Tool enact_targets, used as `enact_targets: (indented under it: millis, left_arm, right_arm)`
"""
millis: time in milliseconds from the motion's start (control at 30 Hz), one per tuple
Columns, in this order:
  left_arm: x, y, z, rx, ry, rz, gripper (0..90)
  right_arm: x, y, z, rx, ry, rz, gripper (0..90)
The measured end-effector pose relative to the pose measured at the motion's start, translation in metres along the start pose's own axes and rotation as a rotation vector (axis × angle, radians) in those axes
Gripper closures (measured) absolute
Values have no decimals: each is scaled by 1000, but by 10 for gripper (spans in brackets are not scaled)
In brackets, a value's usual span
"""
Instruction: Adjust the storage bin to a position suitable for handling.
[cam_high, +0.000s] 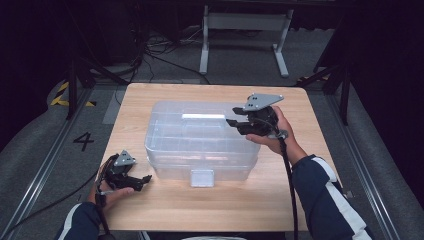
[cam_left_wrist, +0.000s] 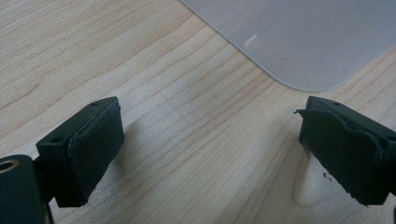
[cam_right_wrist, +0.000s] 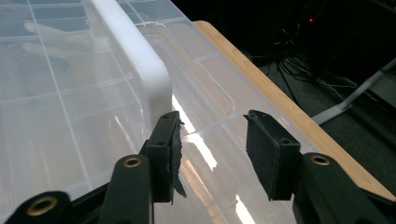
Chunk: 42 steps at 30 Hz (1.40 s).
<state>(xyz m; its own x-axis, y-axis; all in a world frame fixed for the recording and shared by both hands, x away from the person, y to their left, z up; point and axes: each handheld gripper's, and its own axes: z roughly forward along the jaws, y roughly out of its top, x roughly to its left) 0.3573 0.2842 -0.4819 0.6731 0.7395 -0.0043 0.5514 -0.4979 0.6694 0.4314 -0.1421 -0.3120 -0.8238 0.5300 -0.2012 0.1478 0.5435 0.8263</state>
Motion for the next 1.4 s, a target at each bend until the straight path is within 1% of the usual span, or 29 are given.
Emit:
enact_targets:
  millis: [67,400,533,567,733,800,833,900,933,1033,1100,1167,1200,1267,1300,1333,1367,1400]
  left_arm:
    - [0,0,0,0,1,1,70]
    - [0,0,0,0,1,1,70]
    - [0,0,0,0,1,1,70]
    - [0,0,0,0,1,1,70]
    - [0,0,0,-1,1,1,70]
    - [0,0,0,2,1,1,70]
    - [0,0,0,5,0,2,70]
    - [0,0,0,-1,1,1,72]
    - [-1,-1,0,0,-2,-19,72]
    - [-1,-1,0,-1,0,-17,80]
    - [-1,-1,0,-4,-1,-19,85]
    - [-1,0,-1,-2,-3,-13,102]
    - [-1,-1,-2,-3,-2,-14,113]
    - [0,0,-3,-5,6,-4,158]
    - [-1,0,-4,-5,1,-12,174]
    - [-2,0,-4,-1,-4,-13,198]
    - [-2,1,-5,-6,0,4,234]
    - [-4,1,-6,-10,-17,4,275]
  right_arm:
    - [-1,-1,0,-4,22,13,602]
    - [2,-4,-5,-20,55,17,585]
    - [4,-7,-5,-26,87,22,566]
    - [5,-7,-4,-26,95,17,566]
    - [12,0,1,-30,108,-12,567]
    - [13,2,2,-32,113,-11,575]
    - [13,4,4,-30,115,-11,594]
    - [13,6,5,-23,108,-11,612]
    - [13,6,5,-23,108,-11,612]
    - [11,8,6,-17,98,-6,639]
    - [11,11,6,-15,104,-13,659]
    - [12,14,6,-19,108,-25,713]
    - [12,15,6,-29,120,-27,732]
    - [14,18,8,-18,114,-47,735]
    - [15,19,9,-14,111,-56,735]
    - [14,20,9,-11,108,-54,735]
    - [13,20,10,-8,109,-53,735]
    - [13,21,10,-8,108,-52,736]
